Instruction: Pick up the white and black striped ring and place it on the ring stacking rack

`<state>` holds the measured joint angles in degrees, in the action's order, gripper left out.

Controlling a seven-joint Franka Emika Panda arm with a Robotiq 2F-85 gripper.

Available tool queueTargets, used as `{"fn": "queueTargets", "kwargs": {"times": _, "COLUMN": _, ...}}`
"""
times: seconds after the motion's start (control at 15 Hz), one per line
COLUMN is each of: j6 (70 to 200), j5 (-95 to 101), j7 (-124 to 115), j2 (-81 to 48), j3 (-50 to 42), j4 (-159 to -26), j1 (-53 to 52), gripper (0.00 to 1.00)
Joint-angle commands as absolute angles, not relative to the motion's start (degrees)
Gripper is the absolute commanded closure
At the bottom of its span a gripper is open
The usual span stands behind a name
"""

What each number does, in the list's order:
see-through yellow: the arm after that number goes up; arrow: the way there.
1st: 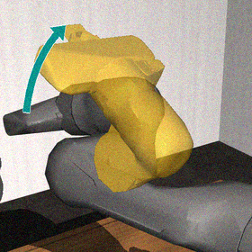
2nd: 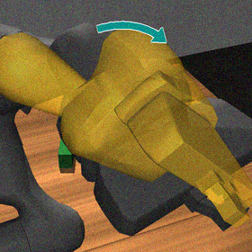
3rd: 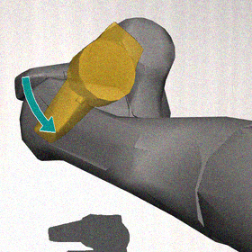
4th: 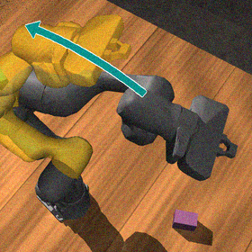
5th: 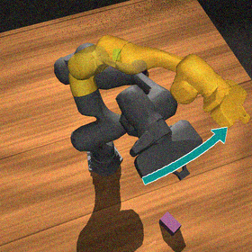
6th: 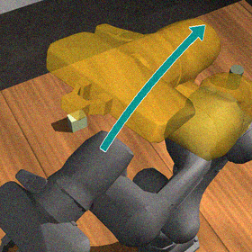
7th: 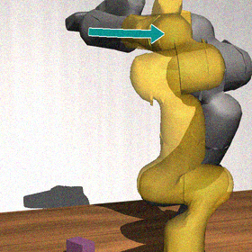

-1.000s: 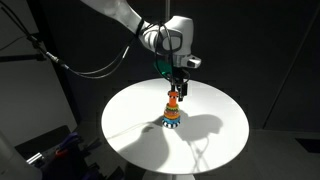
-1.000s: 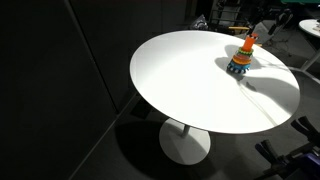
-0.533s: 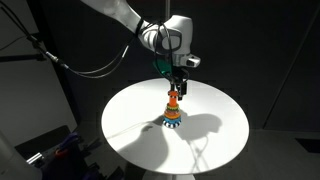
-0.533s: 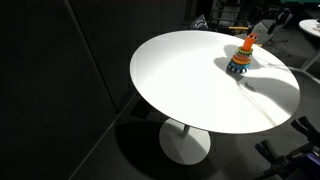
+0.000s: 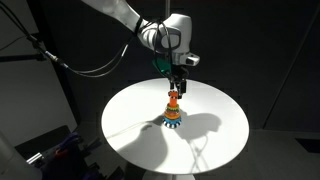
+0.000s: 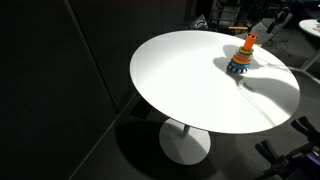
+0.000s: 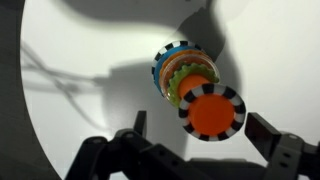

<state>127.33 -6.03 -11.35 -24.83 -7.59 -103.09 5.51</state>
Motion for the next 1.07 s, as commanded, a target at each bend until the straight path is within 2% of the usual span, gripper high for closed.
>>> {"fn": "queueTargets", "kwargs": {"times": 0.0, "j6": 126.5, "j5": -5.0, "j7": -12.1, "j2": -24.0, "j3": -7.5, "j4": -103.1, "j1": 5.4, "gripper": 0.00}}
{"fn": "queueTargets", "kwargs": {"times": 1.0, "j6": 127.3, "j5": -1.8, "j7": -14.2, "j2": -25.0, "j3": -8.6, "j4": -103.6, "j1": 5.0, "gripper": 0.00}}
